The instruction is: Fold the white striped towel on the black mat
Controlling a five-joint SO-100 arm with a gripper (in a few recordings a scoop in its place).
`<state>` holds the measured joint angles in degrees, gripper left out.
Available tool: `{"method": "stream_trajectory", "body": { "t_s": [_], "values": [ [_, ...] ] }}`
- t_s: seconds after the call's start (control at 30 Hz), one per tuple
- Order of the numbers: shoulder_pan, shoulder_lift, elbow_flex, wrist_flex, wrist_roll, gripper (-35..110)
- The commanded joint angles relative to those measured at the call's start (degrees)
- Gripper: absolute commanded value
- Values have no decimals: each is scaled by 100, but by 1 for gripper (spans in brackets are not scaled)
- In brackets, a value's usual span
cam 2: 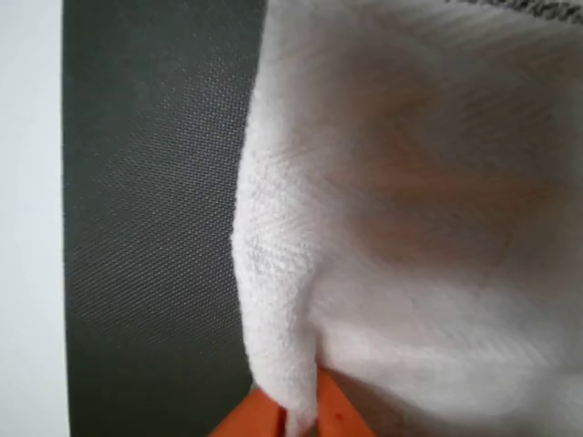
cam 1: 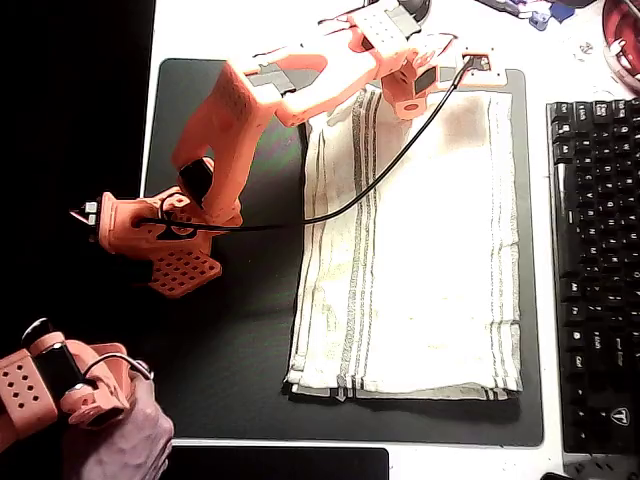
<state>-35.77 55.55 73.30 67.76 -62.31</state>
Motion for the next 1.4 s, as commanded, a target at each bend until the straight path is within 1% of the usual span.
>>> {"method": "stream_trajectory", "body": {
  "t_s": [0.0,0.23,0.43,0.7,0.9,1.1,1.2,1.37],
  "values": [
    [18,123,114,132,-185,0],
    [0,932,-158,316,-229,0],
    [70,1819,-615,932,-132,0],
    [624,3023,-694,1494,-325,0],
    [1424,3867,-369,1916,-694,0],
    [2514,4403,-229,2197,-1248,0],
    [3103,4614,26,2180,-1564,0],
    [4034,4816,694,1872,-2039,0]
  ]
}}
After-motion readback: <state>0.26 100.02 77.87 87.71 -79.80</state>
